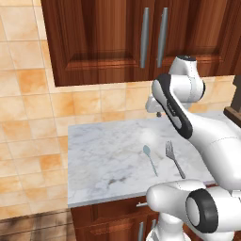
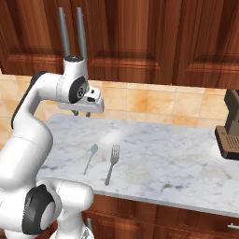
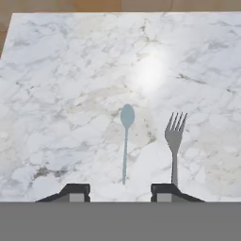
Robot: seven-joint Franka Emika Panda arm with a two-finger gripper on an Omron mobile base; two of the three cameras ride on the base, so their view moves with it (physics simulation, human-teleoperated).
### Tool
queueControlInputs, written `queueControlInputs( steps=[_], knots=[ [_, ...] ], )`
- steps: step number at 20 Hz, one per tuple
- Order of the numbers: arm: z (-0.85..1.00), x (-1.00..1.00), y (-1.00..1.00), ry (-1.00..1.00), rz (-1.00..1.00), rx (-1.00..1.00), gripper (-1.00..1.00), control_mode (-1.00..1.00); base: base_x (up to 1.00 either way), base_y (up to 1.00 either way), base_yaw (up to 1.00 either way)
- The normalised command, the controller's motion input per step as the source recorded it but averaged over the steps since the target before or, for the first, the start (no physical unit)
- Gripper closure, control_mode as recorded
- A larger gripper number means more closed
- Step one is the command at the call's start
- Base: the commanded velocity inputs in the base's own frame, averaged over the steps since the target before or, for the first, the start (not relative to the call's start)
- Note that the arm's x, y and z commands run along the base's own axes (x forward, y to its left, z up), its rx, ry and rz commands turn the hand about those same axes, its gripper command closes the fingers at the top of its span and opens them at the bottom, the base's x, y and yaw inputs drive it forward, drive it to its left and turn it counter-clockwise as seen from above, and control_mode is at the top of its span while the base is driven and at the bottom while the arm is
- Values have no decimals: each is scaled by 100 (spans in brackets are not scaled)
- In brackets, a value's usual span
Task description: Take the fork and place it on the left side of the plate. Then take the spoon and place it on the right side of the plate. Make sure they're directly next to the plate.
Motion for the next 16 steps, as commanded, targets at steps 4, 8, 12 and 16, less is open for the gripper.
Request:
queueControlInputs(
  steps=[4,8,12,16],
  knots=[
    [-22,-12,1,2,0,-1,-100,-100,0,0,0],
    [-99,-58,-42,3,0,0,-100,-100,0,0,0],
    [-100,-54,-75,12,0,0,-100,-100,0,0,0],
    [-86,-7,-63,19,0,-4,-100,-100,0,0,0]
  ],
)
